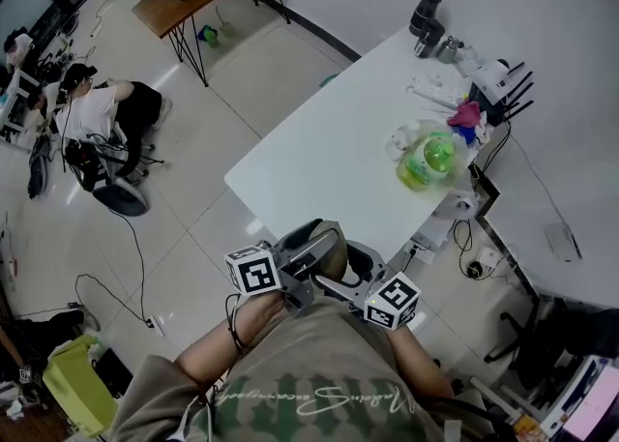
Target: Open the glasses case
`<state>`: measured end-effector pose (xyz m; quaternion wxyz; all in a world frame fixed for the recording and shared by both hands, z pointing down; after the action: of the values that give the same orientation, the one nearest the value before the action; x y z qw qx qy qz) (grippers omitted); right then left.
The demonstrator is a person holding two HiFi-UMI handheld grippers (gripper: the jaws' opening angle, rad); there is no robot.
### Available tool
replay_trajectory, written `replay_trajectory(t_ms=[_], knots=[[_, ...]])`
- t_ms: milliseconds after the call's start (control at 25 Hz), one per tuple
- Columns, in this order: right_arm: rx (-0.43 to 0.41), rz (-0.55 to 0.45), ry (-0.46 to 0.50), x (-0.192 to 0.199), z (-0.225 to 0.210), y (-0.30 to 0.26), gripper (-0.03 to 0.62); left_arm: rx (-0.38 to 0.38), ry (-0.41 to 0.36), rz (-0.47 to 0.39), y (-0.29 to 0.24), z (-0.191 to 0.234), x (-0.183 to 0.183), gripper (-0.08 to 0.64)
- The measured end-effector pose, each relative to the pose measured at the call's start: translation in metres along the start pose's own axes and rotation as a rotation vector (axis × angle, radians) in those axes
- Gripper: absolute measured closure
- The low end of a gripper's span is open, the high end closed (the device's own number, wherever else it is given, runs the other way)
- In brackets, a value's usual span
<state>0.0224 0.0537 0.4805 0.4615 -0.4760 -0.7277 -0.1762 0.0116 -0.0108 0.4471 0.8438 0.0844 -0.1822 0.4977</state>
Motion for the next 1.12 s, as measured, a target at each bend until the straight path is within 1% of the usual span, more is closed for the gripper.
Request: replay_trajectory(t_ms=[80,160,240,320,400,440,480,520,560,680,720,760,800,840,880,960,1040,1120], knots=[[-0.056,-0.032,-0.057,-0.002,0.0,0.003,0.224,0.031,-0.041,0.039,0.0,-0.007,0.0,0.239],[-0.145,-0.08,-0.147,-0.007,0.004,0.007,0.224,0.074,-0.057,0.072,0.002,-0.014,-0.003,0.239],[-0.224,-0.13,-0.256,-0.012,0.006,0.012,0.225,0.107,-0.095,0.098,0.006,-0.018,-0.004,0.238],[-0.289,-0.213,-0.416,-0.021,0.001,0.021,0.23,0.128,-0.162,0.122,0.009,-0.023,-0.005,0.239],[-0.334,-0.329,-0.593,-0.032,-0.01,0.033,0.23,0.147,-0.24,0.156,0.011,-0.029,-0.002,0.239],[-0.345,-0.383,-0.663,-0.037,-0.016,0.039,0.23,0.152,-0.285,0.182,0.011,-0.032,0.002,0.239],[-0.35,-0.424,-0.709,-0.041,-0.021,0.044,0.23,0.15,-0.334,0.212,0.01,-0.035,0.007,0.239],[-0.344,-0.443,-0.723,-0.044,-0.023,0.048,0.23,0.14,-0.382,0.239,0.01,-0.038,0.011,0.239],[-0.323,-0.435,-0.706,-0.045,-0.025,0.049,0.23,0.125,-0.426,0.259,0.009,-0.039,0.015,0.238],[-0.216,-0.336,-0.571,-0.041,-0.027,0.046,0.23,0.068,-0.551,0.309,0.004,-0.044,0.022,0.238],[-0.204,-0.321,-0.545,-0.042,-0.027,0.046,0.23,0.043,-0.593,0.328,0.003,-0.043,0.025,0.238],[-0.212,-0.327,-0.54,-0.045,-0.026,0.048,0.23,0.015,-0.628,0.344,0.001,-0.04,0.027,0.238],[-0.234,-0.351,-0.553,-0.049,-0.024,0.05,0.23,-0.011,-0.647,0.355,0.0,-0.035,0.028,0.238],[-0.26,-0.381,-0.572,-0.053,-0.022,0.052,0.23,-0.025,-0.641,0.357,0.0,-0.03,0.028,0.235],[-0.286,-0.411,-0.59,-0.057,-0.02,0.055,0.23,-0.027,-0.61,0.349,0.0,-0.026,0.027,0.235],[-0.344,-0.463,-0.618,-0.063,-0.018,0.062,0.23,-0.005,-0.509,0.312,0.002,-0.023,0.022,0.236],[-0.432,-0.52,-0.647,-0.069,-0.015,0.072,0.23,0.023,-0.411,0.294,0.004,-0.022,0.019,0.25],[-0.539,-0.579,-0.67,-0.075,-0.009,0.083,0.23,0.051,-0.337,0.297,0.006,-0.021,0.02,0.398]])
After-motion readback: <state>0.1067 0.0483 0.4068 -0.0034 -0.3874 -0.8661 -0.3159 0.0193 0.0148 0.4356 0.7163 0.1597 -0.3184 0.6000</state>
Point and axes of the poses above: the fingertips, and each gripper's own axes: y backward along the fingers, z to its left, x out of its underside, the point moved 1 cm from there along y, backward along the fingers, and after that the axes turned 1 degree about -x, right-handed, at the moved point
